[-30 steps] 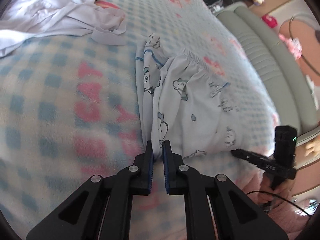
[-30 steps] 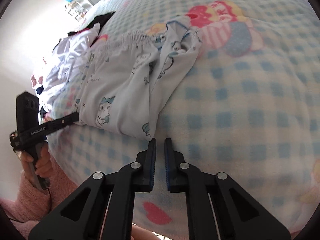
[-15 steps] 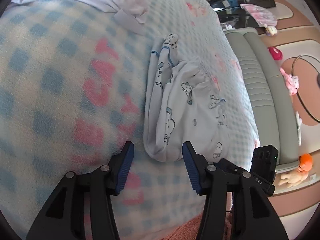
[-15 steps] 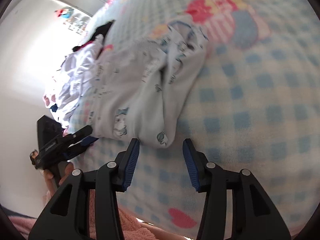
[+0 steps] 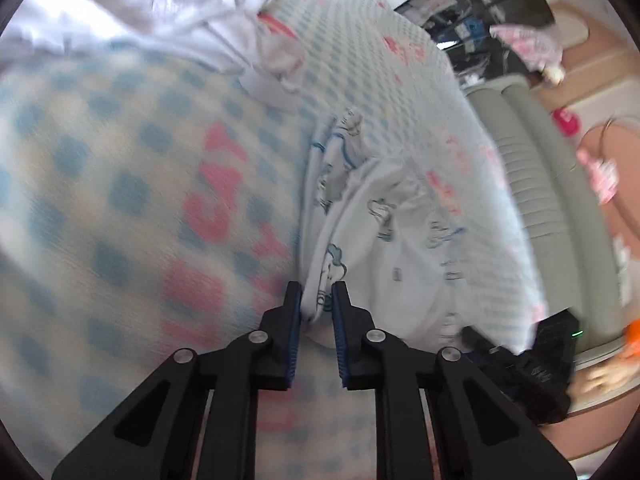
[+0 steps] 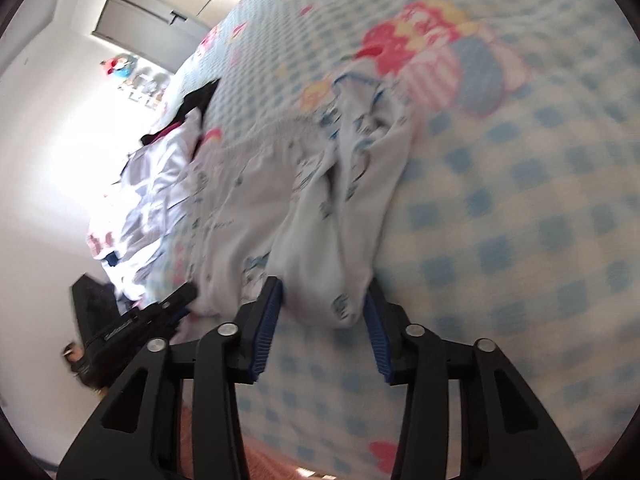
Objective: Fold clothes
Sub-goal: 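Press the folded pants flat with both open tools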
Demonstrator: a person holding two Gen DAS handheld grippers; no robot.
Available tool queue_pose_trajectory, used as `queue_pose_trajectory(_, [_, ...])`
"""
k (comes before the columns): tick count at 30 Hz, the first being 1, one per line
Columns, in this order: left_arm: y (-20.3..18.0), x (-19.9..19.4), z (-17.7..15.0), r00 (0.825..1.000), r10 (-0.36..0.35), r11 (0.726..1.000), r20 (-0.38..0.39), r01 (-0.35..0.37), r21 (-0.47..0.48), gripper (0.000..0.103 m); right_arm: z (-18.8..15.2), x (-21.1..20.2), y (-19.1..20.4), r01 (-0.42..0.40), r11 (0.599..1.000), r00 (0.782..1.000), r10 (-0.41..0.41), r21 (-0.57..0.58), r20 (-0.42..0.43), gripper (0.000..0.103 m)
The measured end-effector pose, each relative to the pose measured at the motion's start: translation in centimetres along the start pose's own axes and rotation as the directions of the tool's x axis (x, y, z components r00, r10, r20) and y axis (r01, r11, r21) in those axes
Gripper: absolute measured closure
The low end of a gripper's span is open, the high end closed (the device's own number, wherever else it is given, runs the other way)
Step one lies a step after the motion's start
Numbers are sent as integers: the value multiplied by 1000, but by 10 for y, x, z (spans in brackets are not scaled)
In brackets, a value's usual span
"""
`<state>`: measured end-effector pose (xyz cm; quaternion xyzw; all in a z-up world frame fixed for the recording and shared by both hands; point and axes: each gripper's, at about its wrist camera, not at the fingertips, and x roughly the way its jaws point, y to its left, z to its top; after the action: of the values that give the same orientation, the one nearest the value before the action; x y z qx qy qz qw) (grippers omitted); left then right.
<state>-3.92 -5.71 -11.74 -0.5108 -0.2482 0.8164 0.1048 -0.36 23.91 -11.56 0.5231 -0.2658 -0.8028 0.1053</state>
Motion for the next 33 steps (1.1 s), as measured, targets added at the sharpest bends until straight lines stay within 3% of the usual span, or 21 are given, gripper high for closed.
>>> queue_pose_trajectory(1, [-11,2,1,997,71,995,-1,-71,74,89,1,-1,2,23,1000,1000,-23,-6,13,80])
queue_pose_trajectory(2, [-16,2,1,995,97,991,0,-97,97,89,1,1,7,53,998,999,-52,-32,12,82])
queue_pose_trajectory(4, [-16,1,3,996,84,994,3,-85,69,89,1,3,15,94,993,996,-93,-70,12,83])
queue_pose_trajectory(7, [-2,-3,2,1000,10,999,7,-9,-32,88,-3,2,9,76,996,997,-77,-48,-7,81])
queue_pose_trajectory(10, [17,-5,-6,995,-100,986,-26,96,-138,84,-9,4,-6,14,1000,997,-13,10,-80,76])
queue_pose_trajectory(13, [17,-2,-14,985,-166,973,-49,156,-171,80,-18,12,-6,-42,999,990,44,20,-135,76])
queue_pose_trajectory(15, [14,1,-17,979,-197,966,-57,183,-184,72,-23,16,-2,-64,998,987,65,10,-144,76])
queue_pose_trajectory(19, [17,13,-12,974,-224,946,-39,208,-249,70,-18,23,-1,-103,993,989,108,63,-99,76])
queue_pose_trajectory(21, [21,13,-16,971,-238,934,-23,223,-279,72,-14,23,-4,-97,991,992,103,97,-67,76])
queue_pose_trajectory(24, [18,8,-21,975,-223,940,18,220,-260,72,-11,16,-3,-81,991,996,85,107,-34,77])
queue_pose_trajectory(27, [26,5,-31,971,-229,919,61,237,-314,70,-11,11,-1,-71,991,997,72,114,0,77])
queue_pose_trajectory(31, [27,9,-46,976,-217,930,23,213,-301,69,-11,12,-8,-97,981,995,94,167,22,76])
queue_pose_trajectory(33, [30,10,-45,974,-225,926,31,223,-305,63,-12,17,-10,-98,978,995,96,182,18,75])
